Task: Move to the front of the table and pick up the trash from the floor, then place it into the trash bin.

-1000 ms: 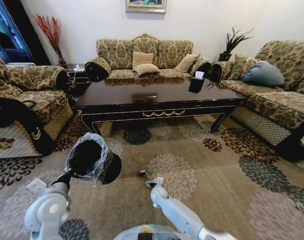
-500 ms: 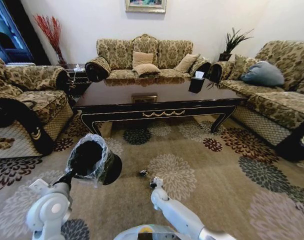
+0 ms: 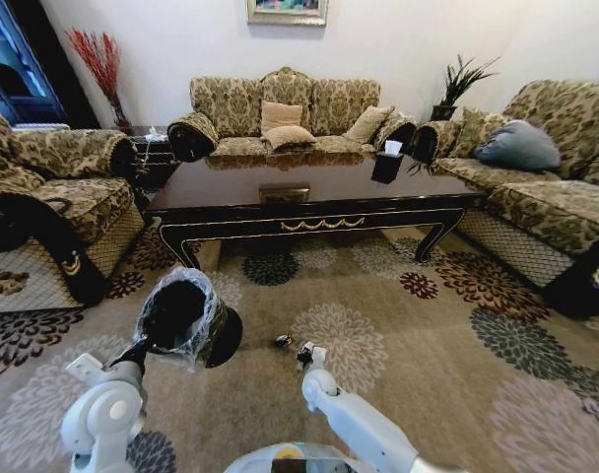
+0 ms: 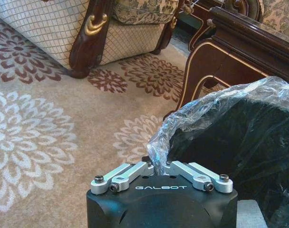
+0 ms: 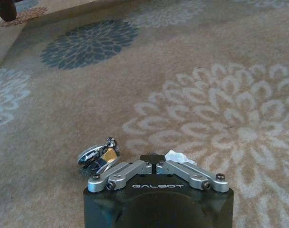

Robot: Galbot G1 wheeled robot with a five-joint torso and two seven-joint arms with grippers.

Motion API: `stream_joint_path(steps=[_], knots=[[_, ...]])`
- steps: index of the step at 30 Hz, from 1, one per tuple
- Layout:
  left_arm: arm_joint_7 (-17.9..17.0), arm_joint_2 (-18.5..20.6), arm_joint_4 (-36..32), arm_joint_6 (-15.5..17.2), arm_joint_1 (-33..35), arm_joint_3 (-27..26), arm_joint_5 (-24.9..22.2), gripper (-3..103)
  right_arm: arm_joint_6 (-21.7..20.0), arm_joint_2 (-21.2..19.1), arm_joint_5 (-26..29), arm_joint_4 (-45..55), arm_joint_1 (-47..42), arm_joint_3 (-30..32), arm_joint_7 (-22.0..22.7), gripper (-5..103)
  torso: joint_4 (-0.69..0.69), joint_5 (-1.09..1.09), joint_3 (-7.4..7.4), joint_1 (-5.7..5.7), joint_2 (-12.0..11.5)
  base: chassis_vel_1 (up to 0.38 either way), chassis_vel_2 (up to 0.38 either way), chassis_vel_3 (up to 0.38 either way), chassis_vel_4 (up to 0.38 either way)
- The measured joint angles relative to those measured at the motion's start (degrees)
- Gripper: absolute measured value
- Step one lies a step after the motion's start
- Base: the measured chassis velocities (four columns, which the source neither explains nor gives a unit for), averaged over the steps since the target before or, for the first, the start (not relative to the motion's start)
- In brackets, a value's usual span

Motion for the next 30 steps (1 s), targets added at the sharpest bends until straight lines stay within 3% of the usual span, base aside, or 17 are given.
stream_joint_path(steps=[15,25,27,30], knots=[[1.98,2.79,8.85,-1.75,-1.04,-5.20,0.59,4,2.11,-3.73,-2.68,7.99,-1.77,2.39,-0.96,0,0.01,-0.02,0.00,0.00,0.00,0.000,0.000,0.000,0.000],[2.93,6.75,12.16,-1.98,-0.50,-11.00,-2.63,4,2.59,-0.14,-5.55,-1.93,-0.27,3.50,-1.58,0,0.01,-0.01,0.00,0.00,0.00,0.000,0.000,0.000,0.000],[3.27,8.08,13.49,-2.27,-0.10,-12.91,-3.47,4,2.66,1.23,-5.61,-6.03,0.71,3.61,-2.52,12,0.01,-0.01,0.00,0.00,0.00,0.000,0.000,0.000,0.000],[3.36,9.01,14.43,-2.45,0.20,-14.33,-4.10,4,3.15,2.41,-6.17,-9.65,1.41,3.62,-3.42,17,0.01,-0.01,0.00,0.00,0.00,0.000,0.000,0.000,0.000]])
